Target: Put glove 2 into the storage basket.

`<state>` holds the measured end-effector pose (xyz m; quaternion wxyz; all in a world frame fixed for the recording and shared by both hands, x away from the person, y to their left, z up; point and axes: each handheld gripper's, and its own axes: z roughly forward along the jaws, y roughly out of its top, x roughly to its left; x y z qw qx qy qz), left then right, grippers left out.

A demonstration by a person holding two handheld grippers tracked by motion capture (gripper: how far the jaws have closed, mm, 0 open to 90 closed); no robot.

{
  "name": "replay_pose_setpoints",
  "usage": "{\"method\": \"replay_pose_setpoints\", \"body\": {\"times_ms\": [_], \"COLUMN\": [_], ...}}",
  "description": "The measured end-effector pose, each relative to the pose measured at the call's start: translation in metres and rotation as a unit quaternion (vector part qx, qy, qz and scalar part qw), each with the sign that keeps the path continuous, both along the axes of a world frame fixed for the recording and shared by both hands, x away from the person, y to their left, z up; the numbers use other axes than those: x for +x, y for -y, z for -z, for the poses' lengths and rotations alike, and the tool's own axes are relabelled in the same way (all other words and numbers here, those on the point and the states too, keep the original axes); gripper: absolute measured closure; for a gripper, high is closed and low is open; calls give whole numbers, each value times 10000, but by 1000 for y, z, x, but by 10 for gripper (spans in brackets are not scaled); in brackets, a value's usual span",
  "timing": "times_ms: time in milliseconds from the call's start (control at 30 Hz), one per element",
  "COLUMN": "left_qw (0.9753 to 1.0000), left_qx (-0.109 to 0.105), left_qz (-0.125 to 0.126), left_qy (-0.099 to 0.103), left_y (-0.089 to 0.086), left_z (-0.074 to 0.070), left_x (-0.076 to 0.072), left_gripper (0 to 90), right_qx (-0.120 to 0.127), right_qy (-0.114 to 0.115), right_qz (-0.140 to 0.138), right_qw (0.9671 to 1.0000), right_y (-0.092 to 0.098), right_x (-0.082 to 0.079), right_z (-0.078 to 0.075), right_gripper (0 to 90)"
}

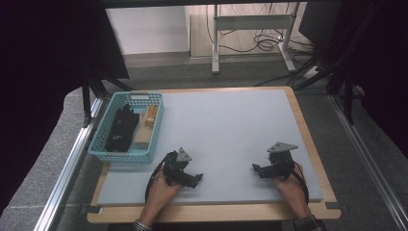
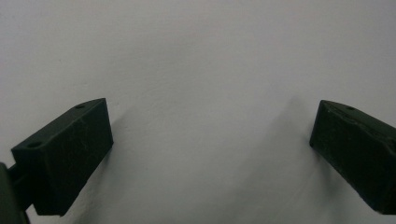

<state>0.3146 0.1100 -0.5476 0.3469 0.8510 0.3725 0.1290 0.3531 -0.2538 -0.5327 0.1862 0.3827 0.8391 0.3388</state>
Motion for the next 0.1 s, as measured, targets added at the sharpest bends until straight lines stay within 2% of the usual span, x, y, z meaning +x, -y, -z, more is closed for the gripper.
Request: {"method": "replay_pose_setpoints", "body": {"times_ms": [100], "left_qw": [10000], "left_qx": [-15], "left_qz": [-17], "left_qy": [-8], "left_y": [0], "left_z": [0], "left_x": [0], "left_gripper": [0], "right_qx": [4], "right_qy": [-18], "right_qz": [5], "right_qw": [10000], "right_y": [0], "right_x": [0], "right_z": [0], "right_gripper": [53]}}
